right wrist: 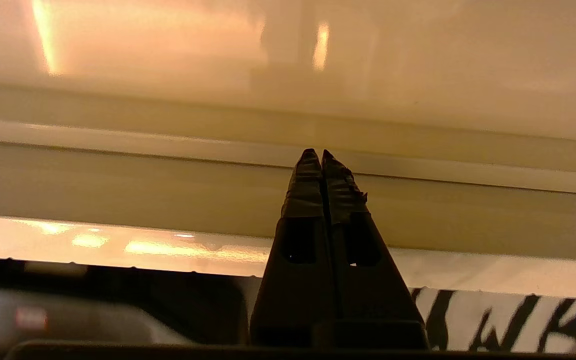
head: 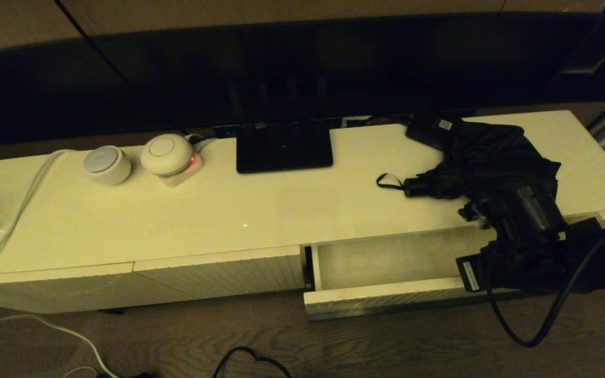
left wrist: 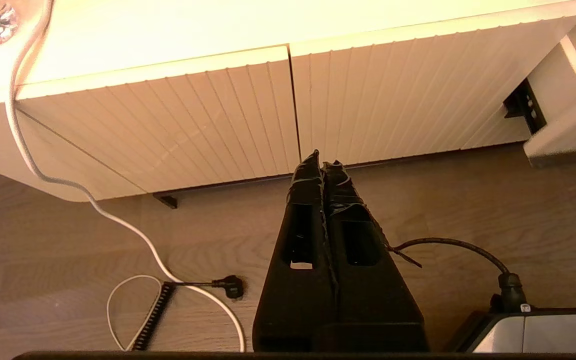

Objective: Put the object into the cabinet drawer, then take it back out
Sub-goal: Open the drawer

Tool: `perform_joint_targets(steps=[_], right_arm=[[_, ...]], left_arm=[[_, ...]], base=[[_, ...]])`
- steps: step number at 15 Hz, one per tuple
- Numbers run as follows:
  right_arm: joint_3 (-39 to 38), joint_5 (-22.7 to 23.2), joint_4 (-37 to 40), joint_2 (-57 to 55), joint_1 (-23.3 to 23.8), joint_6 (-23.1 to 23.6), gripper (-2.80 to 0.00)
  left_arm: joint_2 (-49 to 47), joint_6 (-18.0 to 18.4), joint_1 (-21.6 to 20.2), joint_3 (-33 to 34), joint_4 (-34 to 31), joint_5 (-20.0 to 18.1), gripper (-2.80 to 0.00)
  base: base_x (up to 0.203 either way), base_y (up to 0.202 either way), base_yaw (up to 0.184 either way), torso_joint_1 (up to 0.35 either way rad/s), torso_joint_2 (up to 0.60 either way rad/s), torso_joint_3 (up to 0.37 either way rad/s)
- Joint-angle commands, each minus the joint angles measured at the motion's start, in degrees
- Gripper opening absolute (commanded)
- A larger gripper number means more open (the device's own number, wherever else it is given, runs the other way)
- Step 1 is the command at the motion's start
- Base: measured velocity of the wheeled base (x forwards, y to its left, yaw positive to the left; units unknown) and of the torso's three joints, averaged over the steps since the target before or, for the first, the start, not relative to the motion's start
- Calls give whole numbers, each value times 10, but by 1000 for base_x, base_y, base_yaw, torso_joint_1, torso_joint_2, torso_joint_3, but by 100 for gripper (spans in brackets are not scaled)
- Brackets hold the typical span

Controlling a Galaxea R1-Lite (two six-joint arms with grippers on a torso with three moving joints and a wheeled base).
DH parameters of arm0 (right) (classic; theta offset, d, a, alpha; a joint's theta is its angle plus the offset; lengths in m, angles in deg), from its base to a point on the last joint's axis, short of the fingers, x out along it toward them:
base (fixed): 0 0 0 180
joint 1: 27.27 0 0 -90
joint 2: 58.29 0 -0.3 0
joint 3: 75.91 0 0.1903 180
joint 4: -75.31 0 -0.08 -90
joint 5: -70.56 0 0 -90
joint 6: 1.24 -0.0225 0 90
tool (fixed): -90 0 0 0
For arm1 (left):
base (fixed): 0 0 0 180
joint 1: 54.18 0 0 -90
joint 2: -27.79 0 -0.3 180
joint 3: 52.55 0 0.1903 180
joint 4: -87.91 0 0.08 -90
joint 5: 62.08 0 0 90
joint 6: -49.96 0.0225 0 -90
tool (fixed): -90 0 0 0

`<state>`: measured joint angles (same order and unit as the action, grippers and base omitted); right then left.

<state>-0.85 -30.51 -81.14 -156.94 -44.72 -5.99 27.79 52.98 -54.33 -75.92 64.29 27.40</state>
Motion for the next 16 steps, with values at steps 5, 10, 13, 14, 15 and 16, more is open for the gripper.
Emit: perform_joint_targets(steps=[5, 10, 13, 14, 15, 16], right_arm=[[13, 20, 96, -7, 0, -1, -280], [20, 25, 155, -14, -1, -1, -280], [15, 26, 165, -20, -1, 0, -280], [15, 33, 179, -20, -1, 1, -280], [15, 41, 189, -20, -1, 1, -280], [13, 45, 193, -21, -1, 1, -280]], left_arm=[[0, 0, 0, 2, 0, 0, -280], [0, 0, 0, 2, 0, 0, -280], [0, 0, 0, 2, 0, 0, -280], [0, 0, 0, 2, 0, 0, -280], [0, 0, 0, 2, 0, 0, -280], [0, 0, 0, 2, 0, 0, -280]], base=[[0, 0, 0, 0, 0, 0], [0, 0, 0, 0, 0, 0], [0, 0, 0, 0, 0, 0], [0, 0, 0, 0, 0, 0], [0, 0, 0, 0, 0, 0], [0, 0, 0, 0, 0, 0]])
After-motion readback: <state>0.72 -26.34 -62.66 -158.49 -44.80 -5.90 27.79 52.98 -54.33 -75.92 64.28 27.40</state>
